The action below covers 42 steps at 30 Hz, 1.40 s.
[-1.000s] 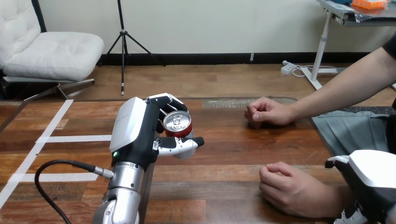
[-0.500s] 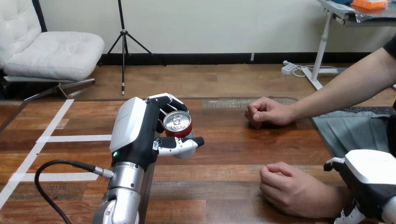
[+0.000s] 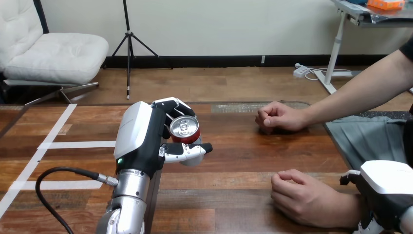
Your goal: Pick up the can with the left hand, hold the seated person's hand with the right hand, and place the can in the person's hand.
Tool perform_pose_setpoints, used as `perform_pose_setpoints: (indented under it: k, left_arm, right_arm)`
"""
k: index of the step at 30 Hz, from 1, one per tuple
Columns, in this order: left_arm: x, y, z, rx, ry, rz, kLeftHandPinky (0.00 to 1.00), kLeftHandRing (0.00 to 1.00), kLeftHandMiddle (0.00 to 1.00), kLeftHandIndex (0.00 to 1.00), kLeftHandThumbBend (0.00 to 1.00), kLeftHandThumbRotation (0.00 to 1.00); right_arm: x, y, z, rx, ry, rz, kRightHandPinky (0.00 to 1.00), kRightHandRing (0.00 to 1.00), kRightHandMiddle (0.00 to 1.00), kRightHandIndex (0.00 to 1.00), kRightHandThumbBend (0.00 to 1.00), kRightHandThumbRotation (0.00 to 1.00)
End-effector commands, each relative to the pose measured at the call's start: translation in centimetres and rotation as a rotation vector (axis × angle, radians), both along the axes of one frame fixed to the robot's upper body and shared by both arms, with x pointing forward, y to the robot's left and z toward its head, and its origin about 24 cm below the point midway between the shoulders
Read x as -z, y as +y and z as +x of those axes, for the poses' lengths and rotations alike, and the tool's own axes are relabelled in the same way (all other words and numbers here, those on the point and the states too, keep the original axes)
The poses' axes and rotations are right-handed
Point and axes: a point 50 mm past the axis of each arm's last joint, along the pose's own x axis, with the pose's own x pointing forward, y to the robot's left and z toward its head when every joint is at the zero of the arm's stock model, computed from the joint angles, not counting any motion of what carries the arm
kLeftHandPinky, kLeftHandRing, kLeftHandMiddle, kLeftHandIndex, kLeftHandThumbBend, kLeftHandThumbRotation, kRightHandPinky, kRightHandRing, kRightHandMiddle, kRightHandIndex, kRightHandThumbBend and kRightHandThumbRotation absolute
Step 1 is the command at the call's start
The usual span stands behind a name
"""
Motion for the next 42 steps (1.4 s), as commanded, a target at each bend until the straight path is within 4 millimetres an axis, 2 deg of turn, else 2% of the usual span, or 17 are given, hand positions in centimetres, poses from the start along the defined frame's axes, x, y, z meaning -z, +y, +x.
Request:
perform_pose_setpoints:
  k: [1,11,20,42]
  left_arm:
    - [-2.5,0.1,1.1,0.010,-0.117,-0.002,0.35,0.40,0.47,0.48,0.76,0.00]
    - [-2.6,0.1,1.0,0.010,-0.113,-0.006,0.35,0.40,0.47,0.48,0.76,0.00]
    - [-2.7,0.2,1.0,0.011,-0.120,0.000,0.35,0.41,0.47,0.48,0.76,0.00]
    - [-2.7,0.2,1.1,0.013,-0.121,0.007,0.36,0.41,0.47,0.48,0.76,0.00]
  right_arm:
    - [-1.2,-0.1,1.3,-0.025,-0.064,-0.028,0.82,0.86,0.86,0.81,0.89,0.05]
    - [-0.8,-0.4,1.4,-0.020,-0.039,-0.039,0.82,0.86,0.86,0.81,0.88,0.06]
    - [-0.4,-0.8,1.5,-0.012,-0.018,-0.047,0.80,0.85,0.85,0.81,0.86,0.03]
    - [0.6,-1.2,1.5,0.025,-0.004,-0.010,0.73,0.79,0.81,0.78,0.77,0.00]
